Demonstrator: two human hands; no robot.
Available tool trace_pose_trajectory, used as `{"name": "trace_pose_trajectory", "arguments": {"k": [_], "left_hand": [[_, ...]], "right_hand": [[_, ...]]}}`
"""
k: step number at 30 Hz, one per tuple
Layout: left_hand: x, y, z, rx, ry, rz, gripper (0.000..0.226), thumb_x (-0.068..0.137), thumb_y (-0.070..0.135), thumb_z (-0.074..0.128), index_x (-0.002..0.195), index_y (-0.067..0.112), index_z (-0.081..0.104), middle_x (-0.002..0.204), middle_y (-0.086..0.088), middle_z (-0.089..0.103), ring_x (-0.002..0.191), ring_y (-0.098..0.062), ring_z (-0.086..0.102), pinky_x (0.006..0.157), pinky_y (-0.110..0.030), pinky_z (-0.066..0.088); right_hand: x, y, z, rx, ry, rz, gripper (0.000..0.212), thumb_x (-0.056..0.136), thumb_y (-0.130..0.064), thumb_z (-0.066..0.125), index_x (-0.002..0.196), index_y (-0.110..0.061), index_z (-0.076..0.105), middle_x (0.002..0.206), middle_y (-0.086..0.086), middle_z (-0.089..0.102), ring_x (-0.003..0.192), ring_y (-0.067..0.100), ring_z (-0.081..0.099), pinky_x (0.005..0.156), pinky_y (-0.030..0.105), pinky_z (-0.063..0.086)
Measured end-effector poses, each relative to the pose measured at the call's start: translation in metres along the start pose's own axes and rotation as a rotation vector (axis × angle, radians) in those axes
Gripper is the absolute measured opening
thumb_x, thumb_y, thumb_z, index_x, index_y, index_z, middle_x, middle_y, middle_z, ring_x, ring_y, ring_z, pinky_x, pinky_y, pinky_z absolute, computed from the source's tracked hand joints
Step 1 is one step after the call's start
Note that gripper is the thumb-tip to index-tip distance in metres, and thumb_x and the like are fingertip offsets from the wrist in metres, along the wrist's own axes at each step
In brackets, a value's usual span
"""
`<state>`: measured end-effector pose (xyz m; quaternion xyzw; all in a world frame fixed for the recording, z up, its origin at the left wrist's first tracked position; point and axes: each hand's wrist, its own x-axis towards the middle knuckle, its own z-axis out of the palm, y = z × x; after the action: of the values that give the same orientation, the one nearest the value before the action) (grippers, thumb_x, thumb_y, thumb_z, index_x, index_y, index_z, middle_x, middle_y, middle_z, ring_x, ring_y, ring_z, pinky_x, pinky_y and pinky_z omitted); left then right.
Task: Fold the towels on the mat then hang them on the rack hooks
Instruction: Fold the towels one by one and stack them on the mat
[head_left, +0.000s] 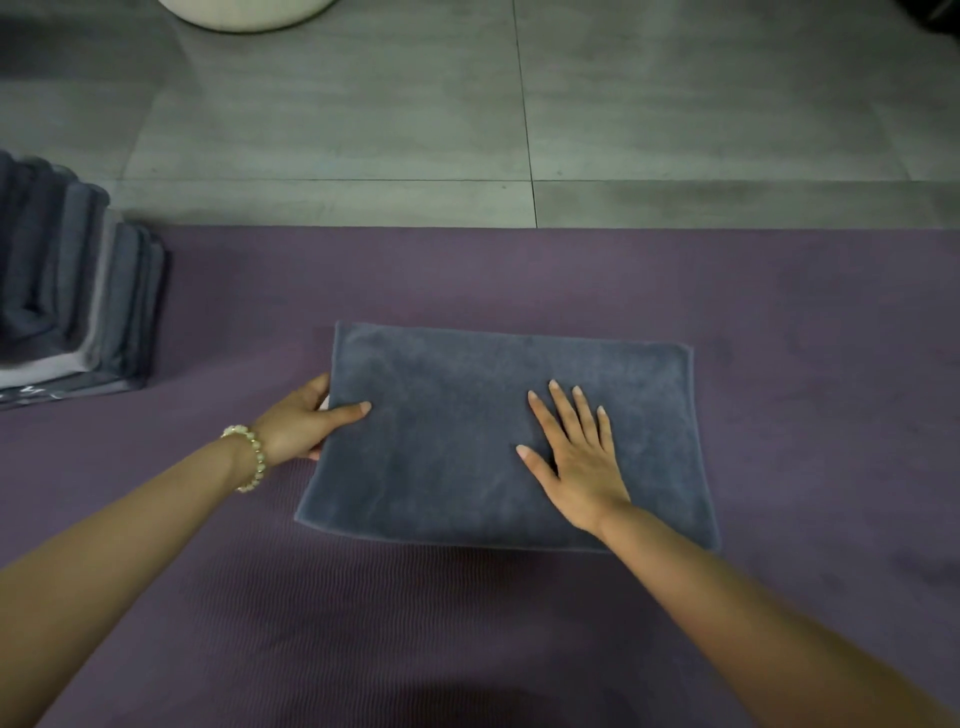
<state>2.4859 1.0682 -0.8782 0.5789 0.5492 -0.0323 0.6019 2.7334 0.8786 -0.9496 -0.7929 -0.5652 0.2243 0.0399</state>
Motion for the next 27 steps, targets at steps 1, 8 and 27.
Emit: {"name": "trace_pose_trajectory", "arguments": {"k": [1,8,27], "left_hand": [[-0.004,0.011,0.007,-0.046,-0.012,0.045,0.052,0.086,0.036,0.067,0.132,0.036,0.044,0.115,0.01,0.065,0.1,-0.01,0.065,0.08,-0.034,0.056],[-0.031,0.098,0.108,-0.321,-0.339,0.291,0.055,0.093,0.019,0.056,0.136,0.043,0.033,0.098,-0.002,0.069,0.081,-0.02,0.068,0.063,-0.028,0.057],[0.014,0.004,0.177,0.883,0.17,0.6,0.081,0.072,0.077,-0.02,0.142,0.037,-0.019,0.151,0.018,-0.024,0.139,-0.01,-0.027,0.112,-0.029,-0.015]], "right_hand": [[0.0,0.0,-0.005,0.138,0.018,-0.008,0.064,0.095,-0.057,0.023,0.151,-0.032,0.007,0.154,-0.017,-0.011,0.143,0.006,-0.017,0.117,0.033,-0.015],[-0.004,0.028,-0.052,1.438,0.023,0.437,0.054,0.099,-0.051,0.028,0.104,-0.013,0.065,0.097,0.008,0.072,0.085,0.015,0.067,0.076,0.029,0.051],[-0.033,0.045,-0.039,0.722,0.479,0.33,0.018,0.096,-0.03,0.053,0.096,-0.011,0.052,0.079,-0.001,0.065,0.073,0.019,0.061,0.067,0.033,0.047]]}}
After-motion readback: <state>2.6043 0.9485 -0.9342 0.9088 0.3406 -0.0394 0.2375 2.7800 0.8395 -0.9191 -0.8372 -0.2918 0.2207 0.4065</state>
